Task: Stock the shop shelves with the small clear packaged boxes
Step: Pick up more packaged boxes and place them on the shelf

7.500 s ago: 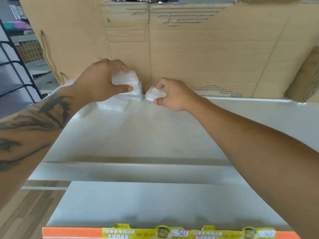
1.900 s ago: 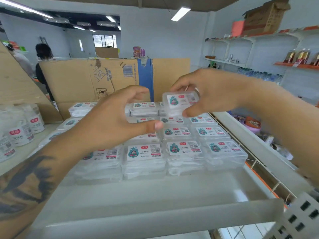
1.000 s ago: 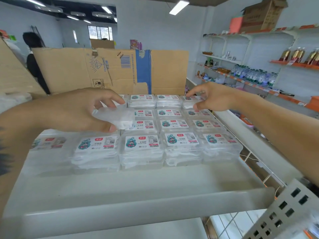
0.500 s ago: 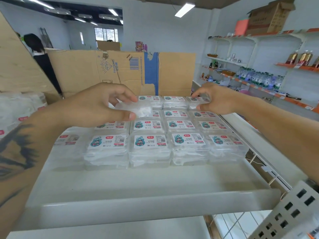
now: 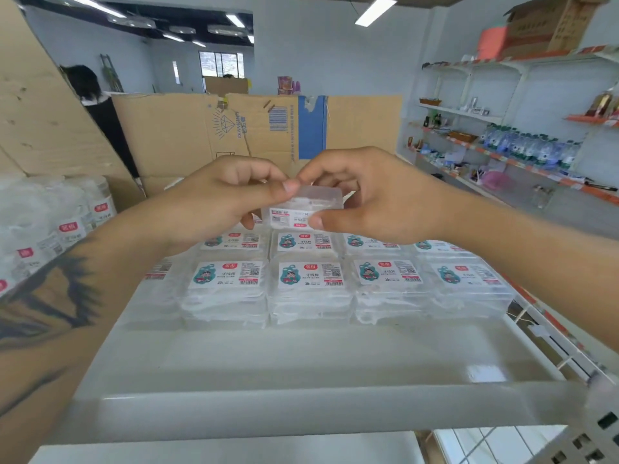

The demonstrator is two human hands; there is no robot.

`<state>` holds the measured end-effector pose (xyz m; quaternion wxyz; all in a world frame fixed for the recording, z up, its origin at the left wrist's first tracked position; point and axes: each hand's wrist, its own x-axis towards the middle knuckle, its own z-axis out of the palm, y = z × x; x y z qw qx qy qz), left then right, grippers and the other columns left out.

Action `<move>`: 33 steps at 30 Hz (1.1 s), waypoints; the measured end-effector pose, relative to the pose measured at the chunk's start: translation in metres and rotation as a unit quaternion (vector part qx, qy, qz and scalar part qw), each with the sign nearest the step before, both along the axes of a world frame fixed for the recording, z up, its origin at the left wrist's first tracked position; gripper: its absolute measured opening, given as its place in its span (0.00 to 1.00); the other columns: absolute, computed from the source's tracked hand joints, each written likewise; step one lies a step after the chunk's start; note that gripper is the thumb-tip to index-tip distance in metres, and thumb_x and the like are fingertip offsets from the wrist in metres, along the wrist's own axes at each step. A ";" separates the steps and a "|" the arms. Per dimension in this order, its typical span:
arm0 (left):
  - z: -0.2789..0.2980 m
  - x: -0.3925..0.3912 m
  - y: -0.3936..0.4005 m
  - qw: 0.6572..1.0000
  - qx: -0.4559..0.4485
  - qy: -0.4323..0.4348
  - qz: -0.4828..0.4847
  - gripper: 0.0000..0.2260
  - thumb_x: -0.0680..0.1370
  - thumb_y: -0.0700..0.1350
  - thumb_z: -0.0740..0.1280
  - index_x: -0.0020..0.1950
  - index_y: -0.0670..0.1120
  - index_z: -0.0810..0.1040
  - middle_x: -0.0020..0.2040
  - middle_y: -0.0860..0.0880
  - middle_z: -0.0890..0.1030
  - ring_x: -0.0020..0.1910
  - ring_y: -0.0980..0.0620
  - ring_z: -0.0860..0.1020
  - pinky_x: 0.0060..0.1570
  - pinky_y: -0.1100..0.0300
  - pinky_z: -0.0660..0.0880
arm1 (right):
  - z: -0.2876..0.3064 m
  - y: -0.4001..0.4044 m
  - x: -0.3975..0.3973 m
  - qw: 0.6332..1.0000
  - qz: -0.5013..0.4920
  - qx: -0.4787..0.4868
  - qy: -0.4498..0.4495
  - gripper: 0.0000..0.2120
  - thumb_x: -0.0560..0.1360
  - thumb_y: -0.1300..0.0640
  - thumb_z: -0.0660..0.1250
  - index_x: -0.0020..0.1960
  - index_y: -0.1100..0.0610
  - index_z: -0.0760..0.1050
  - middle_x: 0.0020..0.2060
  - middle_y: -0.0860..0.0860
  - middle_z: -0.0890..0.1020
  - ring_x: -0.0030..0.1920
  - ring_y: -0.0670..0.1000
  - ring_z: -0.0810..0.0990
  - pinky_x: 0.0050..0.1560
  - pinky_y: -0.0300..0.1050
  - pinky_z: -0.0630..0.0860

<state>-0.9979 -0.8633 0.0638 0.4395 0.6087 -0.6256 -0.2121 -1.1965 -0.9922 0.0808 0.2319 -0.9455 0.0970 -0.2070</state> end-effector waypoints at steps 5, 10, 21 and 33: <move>0.000 -0.009 0.001 0.997 -0.024 0.076 0.021 0.19 0.74 0.59 0.68 0.52 0.44 0.84 0.43 0.49 0.86 0.37 0.53 0.79 0.43 0.56 0.76 | 0.003 -0.002 -0.004 0.991 -0.002 0.116 -0.060 0.14 0.75 0.63 0.76 0.58 0.60 0.76 0.44 0.56 0.87 0.38 0.54 0.81 0.43 0.53 0.81; 0.002 -0.006 0.002 0.990 -0.056 0.129 0.026 0.16 0.76 0.52 0.74 0.53 0.40 0.82 0.46 0.41 0.85 0.41 0.45 0.81 0.46 0.51 0.80 | 0.006 -0.004 -0.006 0.973 -0.058 0.186 -0.122 0.16 0.75 0.54 0.77 0.57 0.56 0.75 0.47 0.66 0.84 0.48 0.70 0.82 0.49 0.60 0.84; 0.000 -0.010 0.003 0.990 -0.021 0.136 -0.026 0.18 0.71 0.47 0.76 0.56 0.39 0.81 0.54 0.40 0.86 0.52 0.42 0.85 0.55 0.50 0.79 | 0.014 0.004 -0.010 0.889 -0.031 0.417 -0.187 0.18 0.69 0.60 0.77 0.54 0.57 0.72 0.49 0.63 0.85 0.44 0.59 0.81 0.53 0.60 0.82; 0.005 -0.012 0.013 0.986 -0.130 0.076 -0.066 0.37 0.68 0.46 0.78 0.75 0.50 0.71 0.61 0.46 0.84 0.56 0.46 0.83 0.56 0.54 0.81 | 0.010 0.001 -0.013 0.925 0.013 0.361 -0.117 0.11 0.67 0.56 0.75 0.46 0.59 0.80 0.42 0.57 0.85 0.41 0.54 0.82 0.48 0.50 0.77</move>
